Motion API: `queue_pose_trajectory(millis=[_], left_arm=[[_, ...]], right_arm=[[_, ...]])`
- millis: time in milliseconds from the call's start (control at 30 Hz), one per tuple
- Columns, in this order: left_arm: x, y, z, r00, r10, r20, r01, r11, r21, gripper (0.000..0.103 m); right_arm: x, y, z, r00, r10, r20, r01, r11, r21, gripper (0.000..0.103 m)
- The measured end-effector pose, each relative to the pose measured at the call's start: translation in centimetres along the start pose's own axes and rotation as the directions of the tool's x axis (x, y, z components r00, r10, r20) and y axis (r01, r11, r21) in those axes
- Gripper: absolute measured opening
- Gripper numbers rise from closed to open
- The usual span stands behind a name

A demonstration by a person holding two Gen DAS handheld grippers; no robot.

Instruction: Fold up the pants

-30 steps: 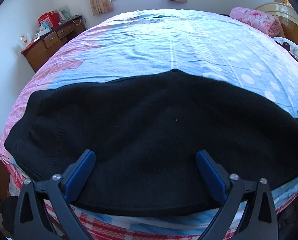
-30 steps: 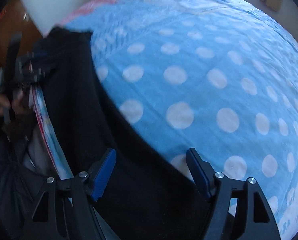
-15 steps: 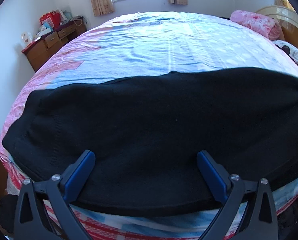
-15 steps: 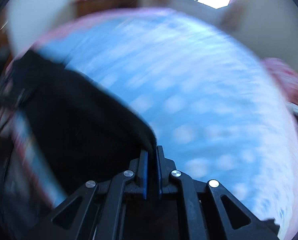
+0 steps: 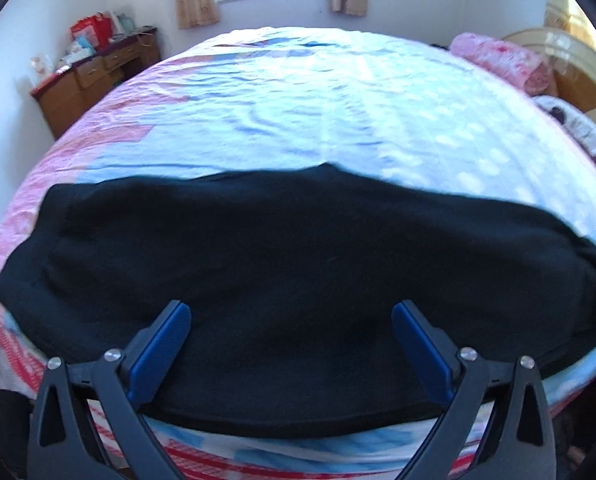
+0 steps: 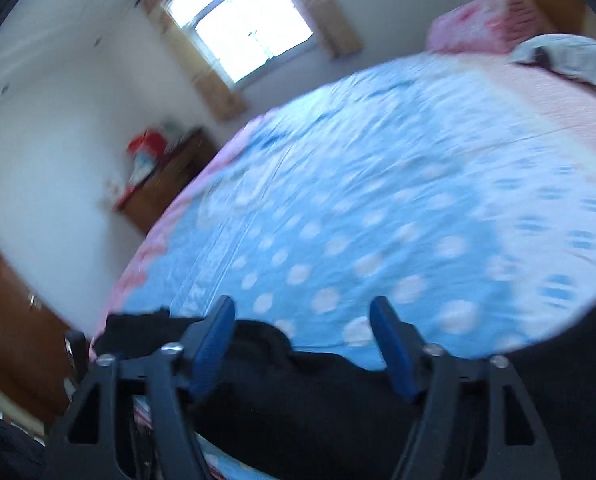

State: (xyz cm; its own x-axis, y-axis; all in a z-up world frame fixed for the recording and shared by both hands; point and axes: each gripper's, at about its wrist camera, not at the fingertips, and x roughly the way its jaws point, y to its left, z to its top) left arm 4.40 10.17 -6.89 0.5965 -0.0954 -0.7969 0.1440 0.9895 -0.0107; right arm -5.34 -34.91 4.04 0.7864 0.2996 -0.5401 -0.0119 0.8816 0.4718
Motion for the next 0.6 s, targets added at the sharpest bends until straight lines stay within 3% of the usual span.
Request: queue_pose_trajectory(millis=[67, 100, 167, 200, 267, 300, 333, 400, 467, 533, 600], left_arm=[[-0.7, -1.0, 0.3, 0.997, -0.065, 0.031, 0.065, 0.998, 0.019, 0.102], [-1.1, -1.6, 0.4, 0.994, -0.093, 0.050, 0.091, 0.995, 0.037, 0.102], [-1.8, -3.4, 0.6, 0.985, -0.151, 0.085, 0.143, 0.985, 0.095, 0.102], [-2.0, -4.3, 0.6, 0.980, -0.175, 0.094, 0.161, 0.978, 0.133, 0.102], [-2.3, -6.1, 0.6, 0.977, -0.189, 0.095, 0.168, 0.966, 0.199, 0.102], [-2.5, -6.7, 0.5, 0.977, -0.191, 0.098, 0.165, 0.961, 0.224, 0.102], [-2.7, -7.3, 0.3, 0.975, -0.199, 0.103, 0.169, 0.955, 0.245, 0.102], [-3.3, -8.1, -0.1, 0.969, -0.223, 0.110, 0.187, 0.945, 0.269, 0.102], [-3.7, -8.6, -0.3, 0.967, -0.232, 0.108, 0.197, 0.944, 0.266, 0.102], [-3.9, -8.9, -0.6, 0.966, -0.242, 0.091, 0.210, 0.941, 0.264, 0.102], [-4.4, -9.0, -1.1, 0.968, -0.234, 0.093, 0.201, 0.941, 0.274, 0.102]], right_arm=[[-2.1, -0.4, -1.3, 0.995, 0.101, -0.025, -0.098, 0.992, 0.082, 0.073], [-3.4, -0.9, -1.9, 0.996, 0.086, -0.032, -0.081, 0.988, 0.128, 0.073], [-6.5, -2.3, -3.4, 0.999, -0.026, 0.044, 0.016, 0.978, 0.210, 0.071], [-8.7, -3.3, -4.0, 0.989, -0.072, 0.128, 0.034, 0.960, 0.278, 0.071], [-13.8, -6.9, -5.9, 0.947, -0.184, 0.263, 0.052, 0.897, 0.440, 0.070], [-15.7, -9.2, -6.6, 0.923, -0.245, 0.298, 0.060, 0.854, 0.516, 0.068], [-16.9, -10.6, -7.3, 0.914, -0.281, 0.291, 0.079, 0.829, 0.553, 0.068], [-17.8, -12.5, -8.6, 0.918, -0.336, 0.210, 0.161, 0.800, 0.578, 0.066], [-17.0, -12.8, -9.9, 0.923, -0.346, 0.166, 0.203, 0.808, 0.553, 0.061], [-16.6, -12.1, -10.5, 0.902, -0.390, 0.183, 0.256, 0.826, 0.502, 0.060], [-16.9, -11.8, -10.5, 0.898, -0.385, 0.211, 0.250, 0.843, 0.476, 0.060]])
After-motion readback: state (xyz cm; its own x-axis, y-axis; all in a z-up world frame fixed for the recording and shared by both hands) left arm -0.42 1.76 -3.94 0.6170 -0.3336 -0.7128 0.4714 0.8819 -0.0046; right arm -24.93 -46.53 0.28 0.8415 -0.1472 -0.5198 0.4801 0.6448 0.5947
